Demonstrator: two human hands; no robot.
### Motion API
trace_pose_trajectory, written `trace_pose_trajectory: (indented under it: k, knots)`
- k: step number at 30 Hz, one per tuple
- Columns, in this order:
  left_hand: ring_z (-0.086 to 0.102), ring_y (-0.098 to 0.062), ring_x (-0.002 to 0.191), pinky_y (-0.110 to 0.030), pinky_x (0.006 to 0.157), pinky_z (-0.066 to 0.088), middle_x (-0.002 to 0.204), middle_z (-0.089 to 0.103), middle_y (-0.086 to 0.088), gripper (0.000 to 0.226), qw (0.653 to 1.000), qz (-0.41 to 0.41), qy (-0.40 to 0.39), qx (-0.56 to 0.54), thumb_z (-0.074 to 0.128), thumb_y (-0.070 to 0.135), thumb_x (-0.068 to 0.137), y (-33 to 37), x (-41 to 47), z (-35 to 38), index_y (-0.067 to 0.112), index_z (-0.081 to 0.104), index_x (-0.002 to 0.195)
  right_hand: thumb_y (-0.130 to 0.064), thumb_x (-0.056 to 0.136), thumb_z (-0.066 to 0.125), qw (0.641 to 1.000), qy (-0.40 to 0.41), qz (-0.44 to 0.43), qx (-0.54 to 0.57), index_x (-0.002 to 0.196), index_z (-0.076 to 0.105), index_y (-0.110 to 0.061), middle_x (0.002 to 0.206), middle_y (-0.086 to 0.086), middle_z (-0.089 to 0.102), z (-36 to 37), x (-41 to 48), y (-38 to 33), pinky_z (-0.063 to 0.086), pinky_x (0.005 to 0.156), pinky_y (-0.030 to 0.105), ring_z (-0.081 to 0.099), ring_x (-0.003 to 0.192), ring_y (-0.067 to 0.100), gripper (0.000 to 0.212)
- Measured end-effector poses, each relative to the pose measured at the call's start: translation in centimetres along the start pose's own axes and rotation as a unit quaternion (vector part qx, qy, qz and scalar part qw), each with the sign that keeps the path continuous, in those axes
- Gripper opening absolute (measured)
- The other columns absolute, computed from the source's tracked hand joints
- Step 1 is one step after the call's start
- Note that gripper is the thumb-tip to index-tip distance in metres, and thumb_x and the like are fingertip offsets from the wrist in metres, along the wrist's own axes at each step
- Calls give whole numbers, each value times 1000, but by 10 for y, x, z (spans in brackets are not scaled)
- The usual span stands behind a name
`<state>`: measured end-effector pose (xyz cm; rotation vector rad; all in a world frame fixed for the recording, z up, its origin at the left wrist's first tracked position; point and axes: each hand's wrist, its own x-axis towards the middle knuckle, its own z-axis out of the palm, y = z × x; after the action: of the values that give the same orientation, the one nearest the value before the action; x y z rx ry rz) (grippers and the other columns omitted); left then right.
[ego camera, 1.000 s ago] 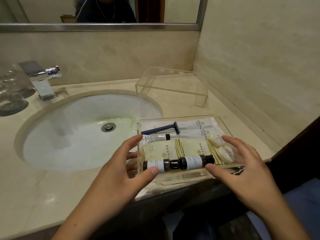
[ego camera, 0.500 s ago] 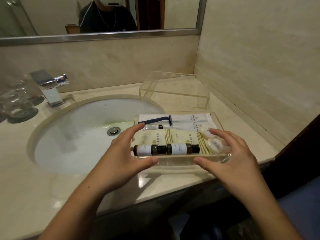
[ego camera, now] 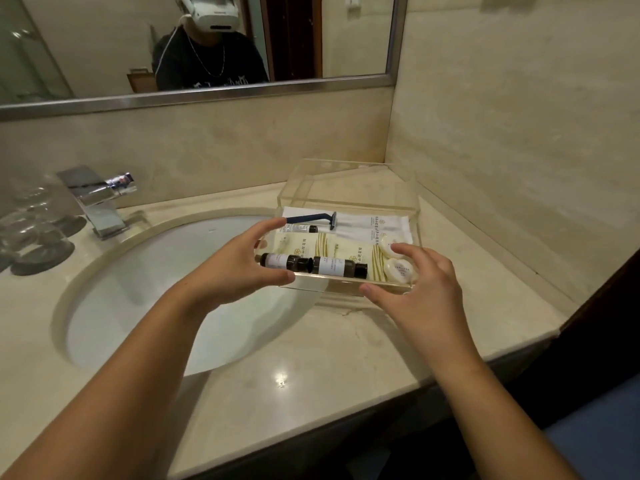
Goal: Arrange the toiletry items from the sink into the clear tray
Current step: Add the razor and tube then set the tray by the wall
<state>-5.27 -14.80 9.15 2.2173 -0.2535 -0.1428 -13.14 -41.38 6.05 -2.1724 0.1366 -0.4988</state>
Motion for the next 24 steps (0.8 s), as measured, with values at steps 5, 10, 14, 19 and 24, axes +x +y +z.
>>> trace_pose_trajectory:
  k: [5,10,14,19,24]
  knots:
    - [51,-39,131,-43,66,56,135,56,-2,86,999,-17,-1,-44,86,18,77,0,17,2,52,43,144,-40,65,91,1000,-1,13,4,123,59,-42,136,-7,44,5,10,3,32,90,3,52,109,2,66]
    - [55,-21,121,-36,68,52,131,51,0,71,999,-17,0,-45,79,34,86,-3,29,4,50,43,145,-37,69,89,1000,-14,15,6,124,58,-41,138,-8,40,10,14,4,34,93,7,49,104,-5,64]
    - [44,-15,135,-40,99,45,150,43,3,63,999,6,26,21,65,62,86,-4,40,7,54,40,144,-40,69,89,1000,-8,15,-6,126,58,-41,139,-8,39,11,20,3,35,97,14,47,113,3,64]
    - [14,-29,149,-53,116,30,161,19,2,57,992,12,43,118,49,66,93,12,55,23,51,38,147,-41,69,88,1000,-13,13,-15,123,59,-41,138,-10,40,11,19,7,29,83,-2,46,116,3,62]
    - [16,-28,146,-50,114,30,157,26,0,55,989,9,63,130,43,64,97,17,61,27,47,39,149,-39,69,89,1000,-2,11,2,121,60,-41,137,-11,41,11,19,6,30,80,-4,45,117,1,60]
